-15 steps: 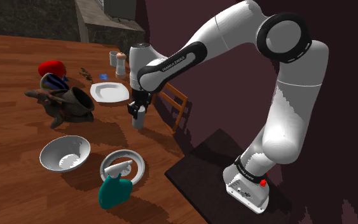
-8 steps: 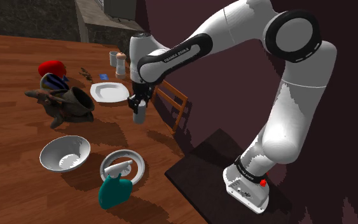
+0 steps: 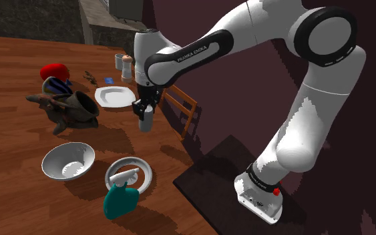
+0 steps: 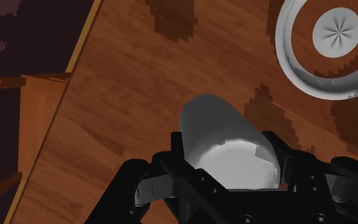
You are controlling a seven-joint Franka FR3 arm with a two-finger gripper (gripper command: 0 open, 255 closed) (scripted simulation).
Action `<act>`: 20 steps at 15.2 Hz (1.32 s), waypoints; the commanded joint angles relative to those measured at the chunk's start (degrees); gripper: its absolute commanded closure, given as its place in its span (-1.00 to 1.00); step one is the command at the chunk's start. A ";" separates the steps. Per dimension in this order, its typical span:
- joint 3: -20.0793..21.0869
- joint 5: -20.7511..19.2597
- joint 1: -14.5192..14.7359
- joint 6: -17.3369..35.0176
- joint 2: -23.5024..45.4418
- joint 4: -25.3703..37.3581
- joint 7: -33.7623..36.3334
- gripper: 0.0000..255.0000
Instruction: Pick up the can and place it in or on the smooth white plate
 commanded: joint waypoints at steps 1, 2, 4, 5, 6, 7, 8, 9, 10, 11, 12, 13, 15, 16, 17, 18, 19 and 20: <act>1.10 0.35 1.47 0.07 -1.09 -1.25 2.44 1.00; 1.67 0.58 2.17 0.07 -1.71 -1.92 3.58 1.00; 2.82 1.05 3.60 0.01 -2.83 -3.06 5.91 1.00; 3.41 1.28 4.33 -0.05 -3.32 -3.53 7.09 1.00; 4.01 1.51 5.06 -0.12 -3.77 -3.93 8.28 1.00; 4.61 1.73 5.80 -0.22 -4.17 -4.26 9.49 1.00; 5.22 1.94 6.54 -0.33 -4.52 -4.54 10.71 1.00; 5.83 2.15 7.29 -0.46 -4.82 -4.74 11.95 1.00; 6.45 2.33 8.05 -0.61 -5.08 -4.88 13.20 1.00; 7.07 2.51 8.80 -0.77 -5.28 -4.95 14.47 1.00; 7.69 2.66 9.57 -0.95 -5.43 -4.95 15.75 1.00; 8.31 2.80 10.34 -1.14 -5.52 -4.89 17.05 1.00; 9.35 2.70 11.78 -0.81 -5.07 -4.88 19.60 1.00; 9.29 2.41 11.83 -0.11 -4.56 -5.13 19.80 1.00; 9.23 2.11 11.89 0.59 -4.05 -5.37 20.02 1.00; 9.16 1.80 11.95 1.28 -3.52 -5.60 20.23 1.00; 9.08 1.48 12.01 1.98 -2.99 -5.81 20.45 1.00; 8.99 1.16 12.08 2.66 -2.44 -6.01 20.68 1.00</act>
